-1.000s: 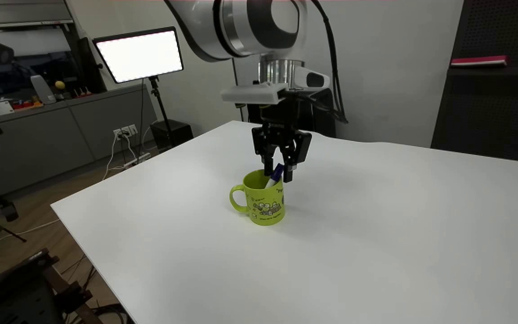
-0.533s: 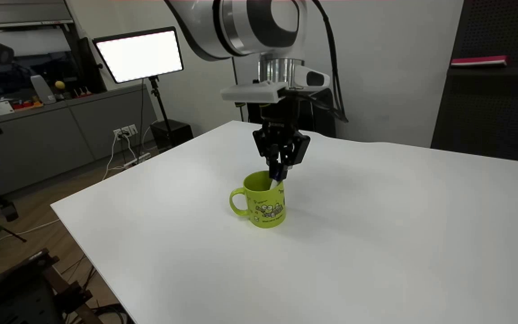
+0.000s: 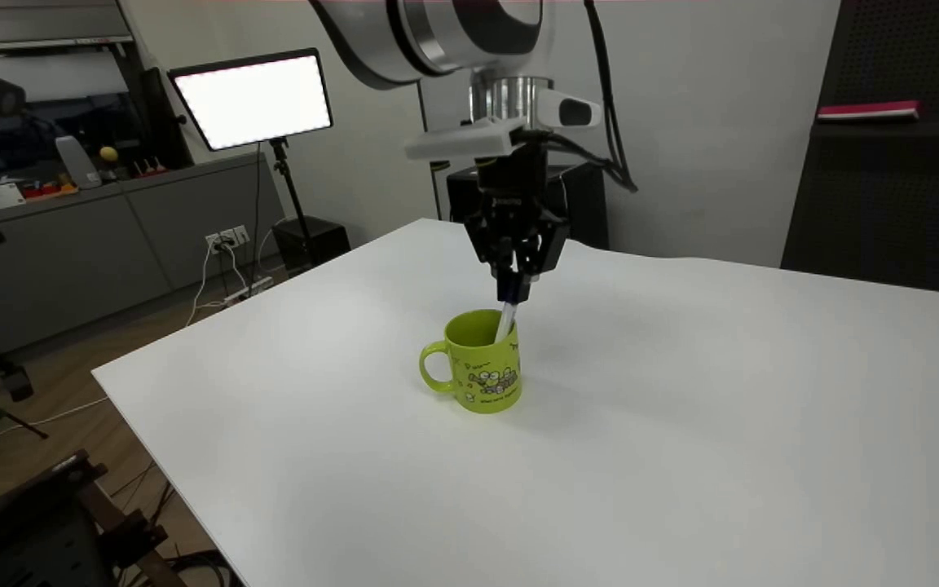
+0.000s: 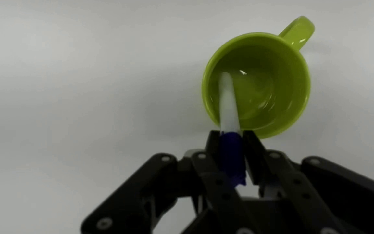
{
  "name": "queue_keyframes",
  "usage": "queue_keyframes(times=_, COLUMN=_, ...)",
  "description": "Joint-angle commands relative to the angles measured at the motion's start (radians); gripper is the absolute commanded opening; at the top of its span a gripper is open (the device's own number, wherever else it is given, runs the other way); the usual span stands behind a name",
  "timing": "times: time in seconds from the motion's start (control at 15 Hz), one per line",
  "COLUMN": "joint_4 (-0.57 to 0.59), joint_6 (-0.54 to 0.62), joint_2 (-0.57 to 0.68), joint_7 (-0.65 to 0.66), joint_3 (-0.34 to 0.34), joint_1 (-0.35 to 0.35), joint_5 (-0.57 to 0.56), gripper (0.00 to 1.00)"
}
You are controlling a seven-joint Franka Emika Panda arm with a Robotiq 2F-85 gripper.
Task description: Place the marker on the table
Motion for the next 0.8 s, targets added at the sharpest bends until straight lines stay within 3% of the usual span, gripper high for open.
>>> queue_keyframes(times=0.0, joint_4=0.029, joint_6=-0.049, joint_2=-0.040, joint_7=0.046, joint_3=-0.014, joint_1=0.010, joint_5=-0.027, gripper=0.06)
queue_keyframes(times=0.4, joint_4=0.086, joint_6=-0.128, joint_2=-0.101, joint_7=0.032, joint_3=-0.015, joint_1=-0.012, joint_5=-0.017, gripper=0.06)
queue_keyframes(times=0.73, joint_4=0.017, joint_6=-0.049, joint_2=-0.174, joint_7=0.109, joint_3=-0.068, joint_1=0.019, joint_5=-0.197, gripper=0.06)
